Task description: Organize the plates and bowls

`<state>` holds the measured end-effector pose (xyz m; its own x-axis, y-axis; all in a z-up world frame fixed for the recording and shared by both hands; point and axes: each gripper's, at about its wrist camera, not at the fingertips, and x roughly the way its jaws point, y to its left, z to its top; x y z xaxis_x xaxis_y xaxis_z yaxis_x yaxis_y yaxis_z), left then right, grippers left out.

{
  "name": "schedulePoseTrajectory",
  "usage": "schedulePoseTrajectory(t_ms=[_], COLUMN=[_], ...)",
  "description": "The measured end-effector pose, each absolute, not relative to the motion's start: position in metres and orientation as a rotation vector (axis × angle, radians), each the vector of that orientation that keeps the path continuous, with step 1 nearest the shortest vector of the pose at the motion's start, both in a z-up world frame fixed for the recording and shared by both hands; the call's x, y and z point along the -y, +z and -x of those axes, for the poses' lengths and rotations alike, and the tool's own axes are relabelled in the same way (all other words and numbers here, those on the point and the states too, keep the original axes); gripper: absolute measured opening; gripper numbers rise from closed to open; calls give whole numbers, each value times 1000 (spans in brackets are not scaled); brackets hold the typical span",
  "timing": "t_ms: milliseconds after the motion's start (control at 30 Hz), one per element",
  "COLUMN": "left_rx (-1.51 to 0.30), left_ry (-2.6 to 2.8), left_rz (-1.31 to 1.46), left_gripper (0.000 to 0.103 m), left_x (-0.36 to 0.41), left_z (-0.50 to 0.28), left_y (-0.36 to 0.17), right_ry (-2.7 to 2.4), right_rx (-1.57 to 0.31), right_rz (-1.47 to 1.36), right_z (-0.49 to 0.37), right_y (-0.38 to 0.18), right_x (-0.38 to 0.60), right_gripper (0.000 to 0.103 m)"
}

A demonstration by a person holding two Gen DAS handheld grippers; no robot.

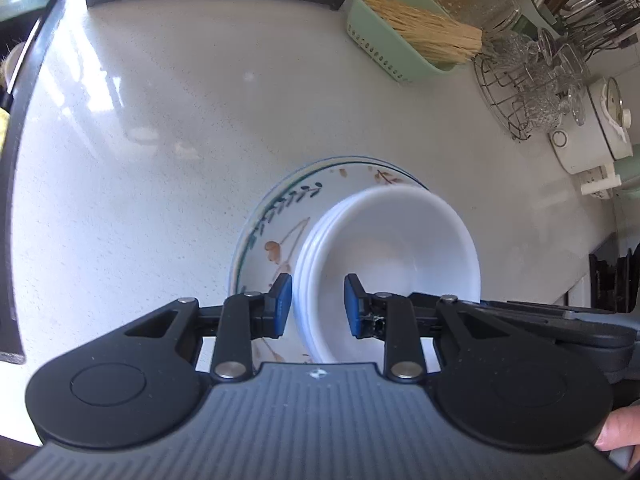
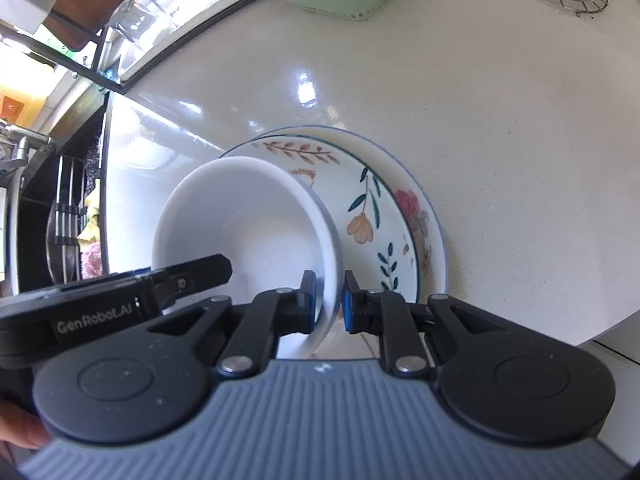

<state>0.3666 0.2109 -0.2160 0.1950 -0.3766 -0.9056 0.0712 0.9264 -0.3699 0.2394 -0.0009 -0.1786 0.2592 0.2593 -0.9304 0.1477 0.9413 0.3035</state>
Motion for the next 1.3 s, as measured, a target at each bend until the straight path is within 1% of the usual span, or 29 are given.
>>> schedulePoseTrajectory(t_ms=[67, 133, 200, 267, 300, 333, 367, 400, 667, 900, 1067, 1300], left_rx=[-1330, -1313, -1302, -1282, -1271, -1259, -1245, -1230, -1080, -954, -879, -800], left_ry=[-308, -294, -281, -255, -245, -239, -232, -225, -186, -126, -88, -38], left_rz=[262, 276, 290, 302, 307, 312, 316, 319, 317, 319, 307, 238], left_gripper=[36, 52, 56, 59, 60, 60, 60, 60, 60, 61, 63, 63], left_x=[-212, -217, -220, -223, -225, -227, -229, -230, -234, -226, -201, -161], left_z=[-366, -365, -364, -362, -360, -358, -357, -354, -326, -269, -217, -152], left_y=[-212, -207, -203, -195, -192, -187, -183, -177, -118, -63, -39, -24], right_ry=[91, 111, 122, 124, 129, 139, 150, 161, 238, 300, 333, 367], right_rx=[-1317, -1309, -1309, -1308, -1297, -1278, -1257, -1244, -1122, -991, -900, -842], right_rz=[-352, -337, -329, -327, -328, -329, -326, -317, -252, -208, -174, -148], right_z=[-238, -237, -237, -236, -235, -234, -233, -233, -214, -177, -143, -93], right_y=[-177, -174, -172, -169, -166, -163, -159, -155, -112, -71, -49, -44], right_x=[0, -2, -2, 0, 1, 2, 1, 2, 14, 32, 42, 62], right_gripper=[17, 17, 17, 22, 38, 51, 52, 50, 50, 50, 51, 51])
